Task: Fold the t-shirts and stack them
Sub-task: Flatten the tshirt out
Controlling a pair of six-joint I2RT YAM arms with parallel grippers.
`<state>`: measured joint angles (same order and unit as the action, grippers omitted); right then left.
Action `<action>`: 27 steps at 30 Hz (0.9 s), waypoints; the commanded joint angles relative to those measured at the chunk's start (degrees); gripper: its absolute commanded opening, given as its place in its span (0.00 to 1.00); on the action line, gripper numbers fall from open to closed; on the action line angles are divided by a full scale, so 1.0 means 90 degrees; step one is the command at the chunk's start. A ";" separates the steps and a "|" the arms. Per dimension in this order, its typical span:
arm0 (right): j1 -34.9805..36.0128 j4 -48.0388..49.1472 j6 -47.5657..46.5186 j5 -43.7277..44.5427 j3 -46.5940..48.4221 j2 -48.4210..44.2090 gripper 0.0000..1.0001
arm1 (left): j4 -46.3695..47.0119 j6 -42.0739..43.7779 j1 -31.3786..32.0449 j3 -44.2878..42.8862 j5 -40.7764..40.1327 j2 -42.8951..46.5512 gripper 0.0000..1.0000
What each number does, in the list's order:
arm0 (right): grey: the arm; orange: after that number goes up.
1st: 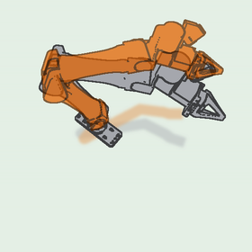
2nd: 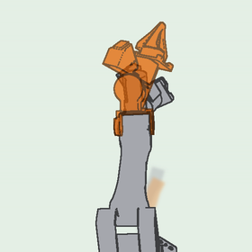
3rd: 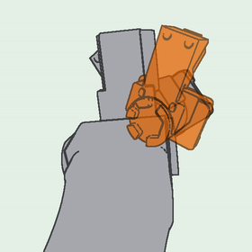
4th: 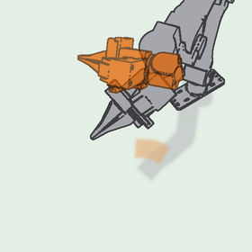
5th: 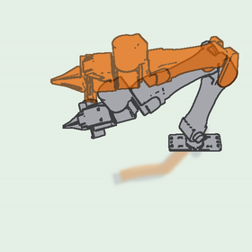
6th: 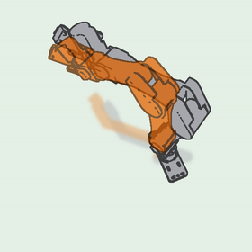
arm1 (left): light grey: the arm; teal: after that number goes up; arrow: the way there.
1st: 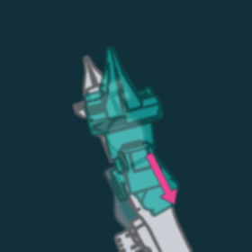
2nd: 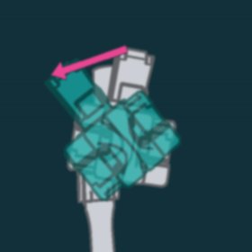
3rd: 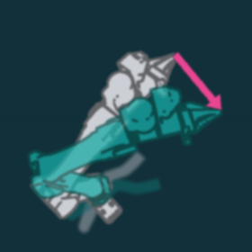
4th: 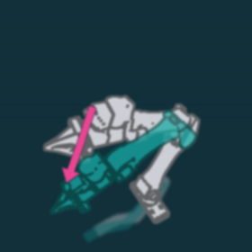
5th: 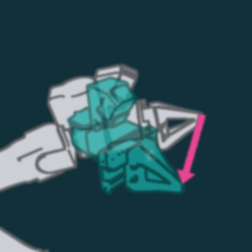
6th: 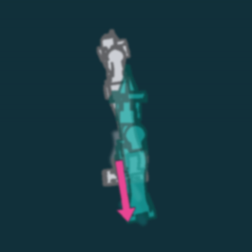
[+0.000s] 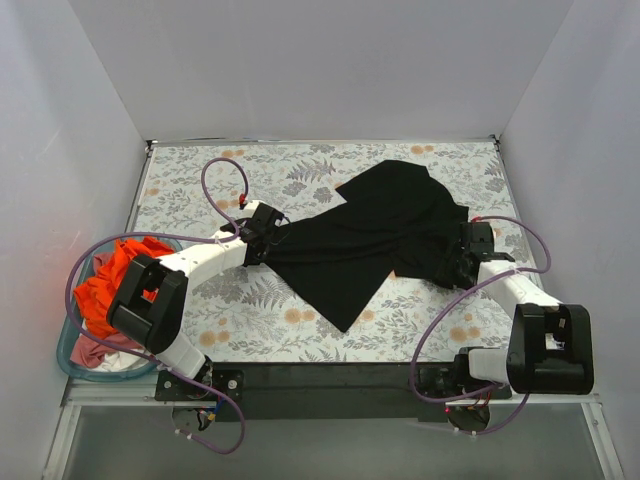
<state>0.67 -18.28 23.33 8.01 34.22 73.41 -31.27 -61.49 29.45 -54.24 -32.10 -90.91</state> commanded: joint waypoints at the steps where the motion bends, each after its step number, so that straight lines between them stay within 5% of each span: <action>1: 0.0511 -0.0341 0.0210 0.0750 -0.0227 -0.0070 0.60 | 0.0017 0.0026 -0.0030 -0.0038 -0.0037 0.0326 0.00; 12: 0.0717 -0.0703 0.0171 0.1288 0.0211 -0.0549 0.54 | 0.0007 0.0026 -0.0030 -0.0028 0.0012 0.0316 0.00; 16: 0.0717 -0.0703 0.0220 0.1025 0.0319 -0.0238 0.45 | 0.0017 0.0026 -0.0030 -0.0028 0.0021 0.0336 0.00; 27: 0.0727 -0.0517 0.0347 0.0741 0.0319 0.0417 0.44 | 0.0027 0.0036 -0.0030 -0.0028 0.0070 0.0355 0.00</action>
<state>7.01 -23.73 25.65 15.94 36.27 75.26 -31.27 -61.32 29.45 -54.24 -31.27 -90.89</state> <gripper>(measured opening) 0.438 0.020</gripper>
